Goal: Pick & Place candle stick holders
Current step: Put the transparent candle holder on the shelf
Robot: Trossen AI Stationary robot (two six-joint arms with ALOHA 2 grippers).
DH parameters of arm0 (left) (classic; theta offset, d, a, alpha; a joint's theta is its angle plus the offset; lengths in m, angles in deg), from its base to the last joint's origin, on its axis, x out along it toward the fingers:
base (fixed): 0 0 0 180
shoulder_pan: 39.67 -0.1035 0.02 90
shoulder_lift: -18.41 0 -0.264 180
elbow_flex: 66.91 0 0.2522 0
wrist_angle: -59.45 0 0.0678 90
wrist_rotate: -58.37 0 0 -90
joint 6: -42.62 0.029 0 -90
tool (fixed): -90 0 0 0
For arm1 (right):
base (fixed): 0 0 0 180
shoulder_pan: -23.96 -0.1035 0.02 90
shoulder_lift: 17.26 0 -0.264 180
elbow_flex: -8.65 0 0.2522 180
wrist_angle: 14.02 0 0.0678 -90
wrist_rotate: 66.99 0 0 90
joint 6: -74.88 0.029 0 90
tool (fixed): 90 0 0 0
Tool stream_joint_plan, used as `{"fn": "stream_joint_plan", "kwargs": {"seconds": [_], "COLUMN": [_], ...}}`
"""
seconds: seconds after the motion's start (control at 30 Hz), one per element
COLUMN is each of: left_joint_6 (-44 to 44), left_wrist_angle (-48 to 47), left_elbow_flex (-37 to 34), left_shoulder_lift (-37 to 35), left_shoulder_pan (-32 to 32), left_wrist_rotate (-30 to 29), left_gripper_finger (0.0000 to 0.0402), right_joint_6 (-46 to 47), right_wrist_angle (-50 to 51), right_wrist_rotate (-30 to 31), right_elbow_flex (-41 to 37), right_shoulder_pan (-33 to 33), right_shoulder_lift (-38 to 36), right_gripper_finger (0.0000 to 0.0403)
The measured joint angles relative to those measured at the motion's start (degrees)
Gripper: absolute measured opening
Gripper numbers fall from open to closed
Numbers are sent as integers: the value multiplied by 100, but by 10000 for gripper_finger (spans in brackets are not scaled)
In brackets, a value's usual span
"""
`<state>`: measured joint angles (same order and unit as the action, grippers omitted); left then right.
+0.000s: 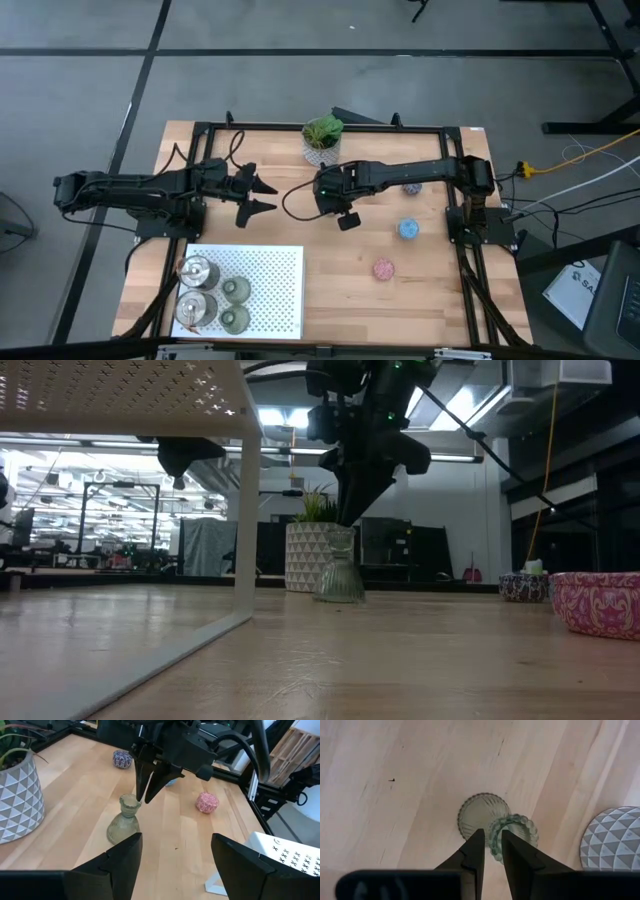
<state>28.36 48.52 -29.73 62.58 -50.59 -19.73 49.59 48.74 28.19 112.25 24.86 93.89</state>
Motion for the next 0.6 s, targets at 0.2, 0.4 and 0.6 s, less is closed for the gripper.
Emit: {"fn": "stream_joint_plan", "kwargs": {"seconds": [0.2, 0.4, 0.6], "left_joint_6": [1, 35, 28], "left_wrist_angle": [-39, -152, -136], "left_elbow_flex": [0, 0, 0], "left_shoulder_lift": [-2, 19, 20], "left_shoulder_pan": [0, 0, 0], "left_wrist_rotate": [0, -22, -42], "left_gripper_finger": [236, 236, 236], "right_joint_6": [229, 301, 919], "right_wrist_angle": [568, 1743, 2923], "right_wrist_rotate": [-928, -1835, -2102], "right_elbow_flex": [459, 972, 702], "right_shoulder_pan": [3, 138, 542], "right_shoulder_lift": [-193, -455, -789], "right_gripper_finger": [69, 69, 69]}}
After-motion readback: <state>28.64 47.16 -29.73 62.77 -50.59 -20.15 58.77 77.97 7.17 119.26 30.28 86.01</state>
